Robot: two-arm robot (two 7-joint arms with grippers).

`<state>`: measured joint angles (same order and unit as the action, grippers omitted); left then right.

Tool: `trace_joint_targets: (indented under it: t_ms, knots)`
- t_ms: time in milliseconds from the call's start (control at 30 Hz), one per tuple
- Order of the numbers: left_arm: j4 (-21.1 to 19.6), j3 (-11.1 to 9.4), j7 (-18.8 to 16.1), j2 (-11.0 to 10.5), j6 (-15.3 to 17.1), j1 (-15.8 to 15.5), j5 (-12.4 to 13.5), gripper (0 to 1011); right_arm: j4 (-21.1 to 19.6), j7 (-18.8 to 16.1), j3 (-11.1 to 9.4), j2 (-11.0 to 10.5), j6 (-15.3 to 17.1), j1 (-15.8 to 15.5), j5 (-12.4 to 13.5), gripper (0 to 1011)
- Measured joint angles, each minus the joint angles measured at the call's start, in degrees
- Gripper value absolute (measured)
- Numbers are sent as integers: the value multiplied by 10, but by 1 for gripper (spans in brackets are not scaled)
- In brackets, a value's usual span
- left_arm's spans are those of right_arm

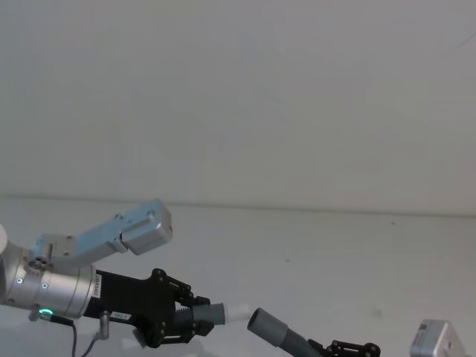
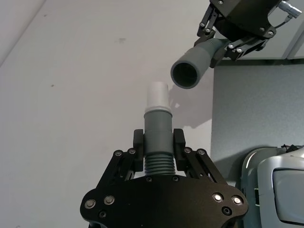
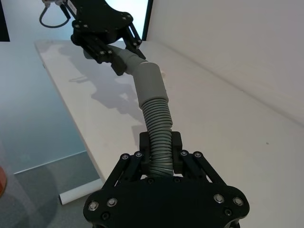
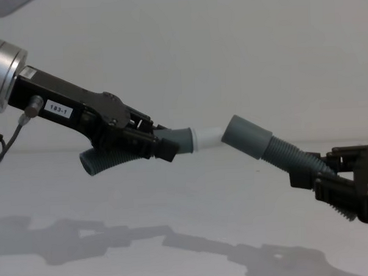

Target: Use both hands to pick up one end of the pipe from the table, align the ends, and insert them.

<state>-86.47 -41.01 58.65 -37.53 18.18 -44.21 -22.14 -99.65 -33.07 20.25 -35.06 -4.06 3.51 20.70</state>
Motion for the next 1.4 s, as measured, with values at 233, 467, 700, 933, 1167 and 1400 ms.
trace_joint_targets:
  t_ms: [233,467,700,933,1167,1400]
  knots:
    - [5,-1,-3,2,-4,-2,-2,325,-1,-3,1,-2,-2,0,3,230]
    - [7,-2,-5,3,-6,-4,-3,325,-2,-5,2,-3,-3,0,5,230]
    - [8,-6,1,0,-9,-8,-5,325,-2,-5,3,-4,-4,0,6,230]
    - [8,-12,16,-5,-10,-17,-5,325,-2,-6,3,-4,-4,0,6,230]
    - [8,-18,28,-10,-10,-26,-5,325,-2,-7,3,-5,-5,0,7,230]
    - [8,-24,34,-14,-11,-34,-4,325,-2,-7,3,-5,-5,0,7,230]
